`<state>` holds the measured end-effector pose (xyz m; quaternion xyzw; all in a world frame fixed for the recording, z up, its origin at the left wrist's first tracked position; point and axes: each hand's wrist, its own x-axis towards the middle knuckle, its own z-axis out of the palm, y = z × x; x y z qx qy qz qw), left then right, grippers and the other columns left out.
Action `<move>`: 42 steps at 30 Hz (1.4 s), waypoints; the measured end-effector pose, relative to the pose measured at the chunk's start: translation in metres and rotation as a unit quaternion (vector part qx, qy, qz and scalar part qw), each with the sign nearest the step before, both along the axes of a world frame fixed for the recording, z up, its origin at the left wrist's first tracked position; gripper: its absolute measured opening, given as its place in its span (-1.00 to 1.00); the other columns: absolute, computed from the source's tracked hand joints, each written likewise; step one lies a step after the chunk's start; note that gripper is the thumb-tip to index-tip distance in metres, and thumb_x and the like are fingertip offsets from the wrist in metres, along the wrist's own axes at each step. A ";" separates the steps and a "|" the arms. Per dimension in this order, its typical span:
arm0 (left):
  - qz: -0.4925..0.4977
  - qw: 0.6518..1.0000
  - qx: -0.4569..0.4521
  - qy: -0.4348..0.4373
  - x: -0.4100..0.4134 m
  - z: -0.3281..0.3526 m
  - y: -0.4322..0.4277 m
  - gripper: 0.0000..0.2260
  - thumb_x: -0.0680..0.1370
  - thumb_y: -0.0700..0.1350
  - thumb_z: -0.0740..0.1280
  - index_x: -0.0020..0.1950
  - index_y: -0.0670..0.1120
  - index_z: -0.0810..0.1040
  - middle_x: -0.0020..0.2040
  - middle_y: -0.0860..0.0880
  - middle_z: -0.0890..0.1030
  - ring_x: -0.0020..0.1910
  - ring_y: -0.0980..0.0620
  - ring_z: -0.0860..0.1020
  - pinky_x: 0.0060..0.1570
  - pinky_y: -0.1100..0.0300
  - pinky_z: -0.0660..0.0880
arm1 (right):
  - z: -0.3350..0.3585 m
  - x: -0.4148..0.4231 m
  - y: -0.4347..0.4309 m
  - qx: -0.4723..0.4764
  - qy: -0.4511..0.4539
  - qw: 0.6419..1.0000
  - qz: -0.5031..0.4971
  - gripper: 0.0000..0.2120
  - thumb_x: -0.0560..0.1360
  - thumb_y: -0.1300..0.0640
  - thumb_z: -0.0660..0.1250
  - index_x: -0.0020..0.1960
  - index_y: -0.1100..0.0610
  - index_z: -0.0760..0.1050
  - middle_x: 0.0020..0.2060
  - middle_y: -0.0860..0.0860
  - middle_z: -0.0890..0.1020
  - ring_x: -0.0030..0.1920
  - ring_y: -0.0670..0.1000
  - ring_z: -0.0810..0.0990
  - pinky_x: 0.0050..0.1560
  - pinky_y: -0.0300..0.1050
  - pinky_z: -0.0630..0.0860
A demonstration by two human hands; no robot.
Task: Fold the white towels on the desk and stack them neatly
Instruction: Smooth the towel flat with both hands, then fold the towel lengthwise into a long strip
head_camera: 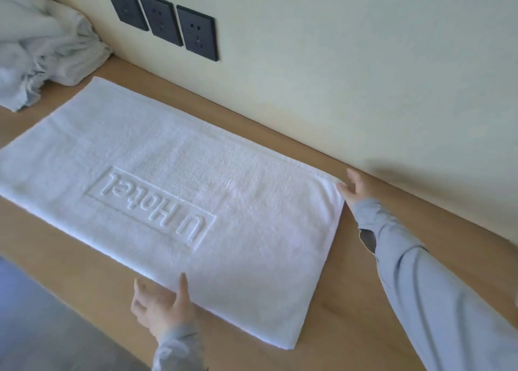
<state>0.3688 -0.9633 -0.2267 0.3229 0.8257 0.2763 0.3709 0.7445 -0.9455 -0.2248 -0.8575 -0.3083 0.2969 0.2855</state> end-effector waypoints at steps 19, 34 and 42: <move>0.178 0.932 -0.113 -0.296 0.109 0.016 -0.111 -0.70 0.35 -0.12 0.53 -0.11 -0.25 0.50 -0.19 -0.15 0.55 -0.25 -0.09 0.54 -0.38 0.13 0.49 | -0.001 0.033 0.041 -0.102 0.078 0.989 0.080 -0.24 0.44 -0.09 0.40 0.48 0.21 0.16 0.39 0.13 0.36 0.35 0.14 0.38 0.34 -0.02 0.29; -0.080 0.948 0.129 -0.279 0.060 0.094 -0.097 -0.52 0.14 -0.18 0.55 0.03 0.04 0.62 -0.19 -0.04 0.69 -0.26 0.06 0.66 -0.29 0.39 0.54 | 0.082 0.003 0.047 0.178 0.175 0.957 0.145 -0.85 0.52 0.32 0.27 -0.10 0.16 0.59 0.02 0.04 0.53 0.00 -0.07 0.49 -0.18 -0.52 0.44; -0.134 0.961 0.225 -0.088 0.005 0.116 -0.039 -0.68 0.27 -0.29 0.54 -0.28 0.16 0.62 -0.54 -0.05 0.54 -0.59 0.10 0.43 -0.50 0.40 0.39 | 0.125 -0.022 0.099 0.231 0.346 0.893 0.171 -0.64 0.38 0.60 0.19 0.09 0.33 0.48 -0.10 0.10 0.55 -0.05 0.03 0.55 0.05 -0.23 0.52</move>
